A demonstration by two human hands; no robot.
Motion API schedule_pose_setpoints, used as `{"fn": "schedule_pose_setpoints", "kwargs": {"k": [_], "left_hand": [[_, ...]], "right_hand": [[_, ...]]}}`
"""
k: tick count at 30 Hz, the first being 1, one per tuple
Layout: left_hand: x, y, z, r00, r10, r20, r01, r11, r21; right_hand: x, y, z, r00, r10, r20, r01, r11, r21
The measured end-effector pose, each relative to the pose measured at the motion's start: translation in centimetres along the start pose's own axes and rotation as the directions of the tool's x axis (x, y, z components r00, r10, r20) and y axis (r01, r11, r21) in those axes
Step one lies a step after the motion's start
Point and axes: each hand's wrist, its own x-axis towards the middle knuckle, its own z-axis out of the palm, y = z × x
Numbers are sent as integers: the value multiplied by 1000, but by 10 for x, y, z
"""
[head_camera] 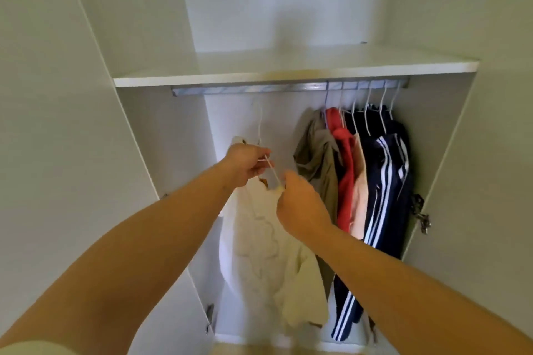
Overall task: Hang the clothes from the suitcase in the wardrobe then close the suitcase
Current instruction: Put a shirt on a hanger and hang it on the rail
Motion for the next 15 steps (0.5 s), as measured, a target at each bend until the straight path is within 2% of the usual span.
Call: {"fn": "schedule_pose_setpoints", "kwargs": {"k": [4, 7, 11, 15], "left_hand": [[59, 22, 27, 997, 18, 76, -7, 991, -135], [104, 35, 49, 988, 21, 152, -1, 991, -134], [155, 43, 69, 977, 24, 214, 6, 990, -138], [192, 51, 91, 958, 41, 283, 7, 986, -166]], "right_hand": [[29, 36, -4, 997, 65, -44, -73, 975, -208], [62, 54, -2, 980, 160, -121, -191, 927, -322], [105, 67, 6, 954, 266, -140, -298, 903, -309], [136, 79, 15, 934, 308, -179, -349, 890, -292]]}}
